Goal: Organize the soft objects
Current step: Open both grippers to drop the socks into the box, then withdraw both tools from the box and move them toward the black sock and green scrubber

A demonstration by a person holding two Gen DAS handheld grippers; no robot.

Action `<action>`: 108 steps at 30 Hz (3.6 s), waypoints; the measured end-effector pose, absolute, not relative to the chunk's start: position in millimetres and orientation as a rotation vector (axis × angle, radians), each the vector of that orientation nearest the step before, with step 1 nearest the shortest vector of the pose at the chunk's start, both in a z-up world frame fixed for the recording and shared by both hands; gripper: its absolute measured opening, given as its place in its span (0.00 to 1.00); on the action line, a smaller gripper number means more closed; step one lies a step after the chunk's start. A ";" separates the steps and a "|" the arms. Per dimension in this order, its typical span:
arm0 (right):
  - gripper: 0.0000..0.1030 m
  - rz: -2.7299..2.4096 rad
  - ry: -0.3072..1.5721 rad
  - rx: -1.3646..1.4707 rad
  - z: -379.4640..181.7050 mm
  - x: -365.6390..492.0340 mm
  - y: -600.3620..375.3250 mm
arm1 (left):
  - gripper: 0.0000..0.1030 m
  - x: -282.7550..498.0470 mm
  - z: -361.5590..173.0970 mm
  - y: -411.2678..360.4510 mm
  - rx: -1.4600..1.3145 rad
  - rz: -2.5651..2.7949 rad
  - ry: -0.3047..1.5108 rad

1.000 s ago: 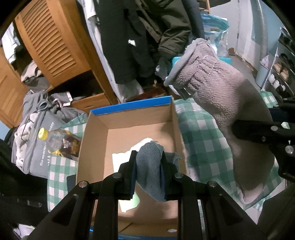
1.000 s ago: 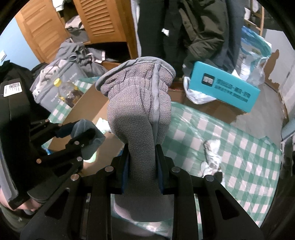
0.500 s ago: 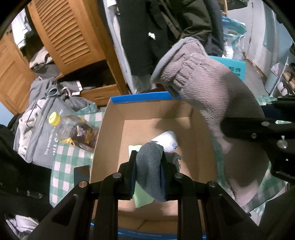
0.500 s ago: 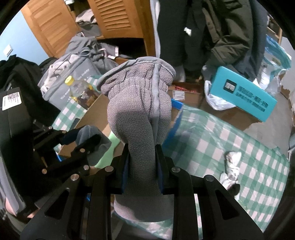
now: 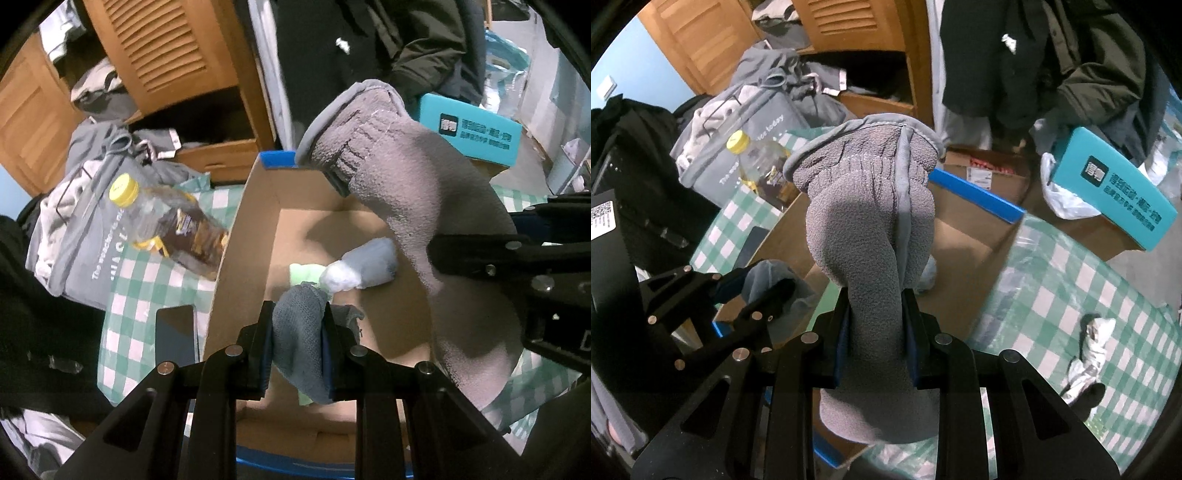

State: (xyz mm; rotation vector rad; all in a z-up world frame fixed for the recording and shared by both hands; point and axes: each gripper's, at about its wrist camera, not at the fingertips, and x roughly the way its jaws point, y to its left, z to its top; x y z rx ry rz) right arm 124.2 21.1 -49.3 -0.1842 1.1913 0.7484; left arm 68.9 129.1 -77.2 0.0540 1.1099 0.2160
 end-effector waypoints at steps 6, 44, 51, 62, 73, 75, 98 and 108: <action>0.30 0.762 1.218 -0.200 -59.1 125.9 36.6 | 0.29 69.3 -85.1 136.8 0.044 0.233 1.133; 0.68 0.580 1.155 -0.173 -43.8 126.6 -45.2 | 0.77 73.2 -58.9 101.5 0.099 0.203 1.070; 0.69 0.539 1.148 -0.175 -43.5 122.1 -75.1 | 0.78 76.3 -59.0 82.7 0.111 0.169 1.079; 0.70 0.478 1.160 -0.144 -50.6 118.9 -125.2 | 0.78 81.8 -61.6 31.5 0.166 0.098 1.091; 0.70 0.382 1.184 -0.078 -63.4 120.2 -190.6 | 0.78 89.4 -65.6 -27.3 0.219 0.017 1.100; 0.70 0.360 1.190 -0.064 -66.3 119.9 -204.7 | 0.79 91.3 -67.9 -36.7 0.225 0.001 1.105; 0.70 0.180 1.289 0.018 -116.6 112.8 -307.6 | 0.79 117.8 -113.9 -128.2 0.242 -0.137 1.227; 0.70 0.127 1.342 0.036 -145.4 109.2 -337.4 | 0.79 128.5 -139.1 -155.3 0.229 -0.165 1.278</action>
